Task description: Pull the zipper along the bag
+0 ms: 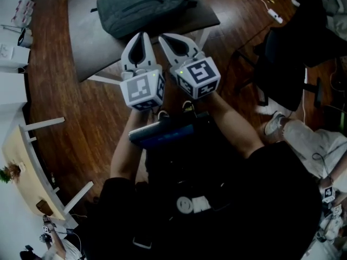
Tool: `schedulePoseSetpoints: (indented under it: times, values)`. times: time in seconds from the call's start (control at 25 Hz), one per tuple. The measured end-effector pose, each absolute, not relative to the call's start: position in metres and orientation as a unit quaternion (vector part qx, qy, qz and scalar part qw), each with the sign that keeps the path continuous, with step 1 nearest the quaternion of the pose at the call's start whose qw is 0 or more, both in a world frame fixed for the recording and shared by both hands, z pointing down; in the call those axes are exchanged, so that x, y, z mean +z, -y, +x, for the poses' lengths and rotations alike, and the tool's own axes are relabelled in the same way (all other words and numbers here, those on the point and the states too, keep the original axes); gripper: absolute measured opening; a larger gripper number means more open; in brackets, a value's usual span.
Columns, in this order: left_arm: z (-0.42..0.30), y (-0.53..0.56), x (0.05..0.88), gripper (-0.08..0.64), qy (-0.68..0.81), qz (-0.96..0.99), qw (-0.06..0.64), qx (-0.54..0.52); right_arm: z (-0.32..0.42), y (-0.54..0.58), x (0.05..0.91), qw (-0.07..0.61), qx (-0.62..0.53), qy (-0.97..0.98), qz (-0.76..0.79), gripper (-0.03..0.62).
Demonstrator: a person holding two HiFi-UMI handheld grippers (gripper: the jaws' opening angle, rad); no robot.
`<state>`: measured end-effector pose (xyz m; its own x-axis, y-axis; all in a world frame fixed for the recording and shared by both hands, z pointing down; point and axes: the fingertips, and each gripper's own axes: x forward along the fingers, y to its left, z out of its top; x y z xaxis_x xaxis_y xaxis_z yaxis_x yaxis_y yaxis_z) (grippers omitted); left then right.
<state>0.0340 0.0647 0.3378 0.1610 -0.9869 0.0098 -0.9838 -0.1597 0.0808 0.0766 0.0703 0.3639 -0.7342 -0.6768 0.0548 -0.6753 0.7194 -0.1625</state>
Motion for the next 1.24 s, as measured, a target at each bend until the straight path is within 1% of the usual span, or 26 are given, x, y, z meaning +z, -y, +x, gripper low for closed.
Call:
schedulePoseSetpoints:
  times: [0.32, 0.52, 1.0, 1.24]
  values:
    - [0.021, -0.064, 0.34, 0.002, 0.658, 0.752, 0.034, -0.021, 0.063, -0.069, 0.362, -0.014, -0.076, -0.928, -0.364, 0.003]
    - [0.022, -0.064, 0.335, 0.002, 0.659, 0.751, 0.031, -0.022, 0.057, -0.071, 0.361, 0.002, -0.075, -0.933, -0.351, 0.003]
    - [0.023, -0.059, 0.339, 0.002, 0.662, 0.748, 0.039, -0.017, 0.061, -0.066, 0.356, -0.001, -0.089, -0.93, -0.356, 0.003]
    - [0.027, -0.06, 0.334, 0.002, 0.661, 0.749, 0.034, -0.016, 0.059, -0.068, 0.36, 0.011, -0.081, -0.935, -0.345, 0.003]
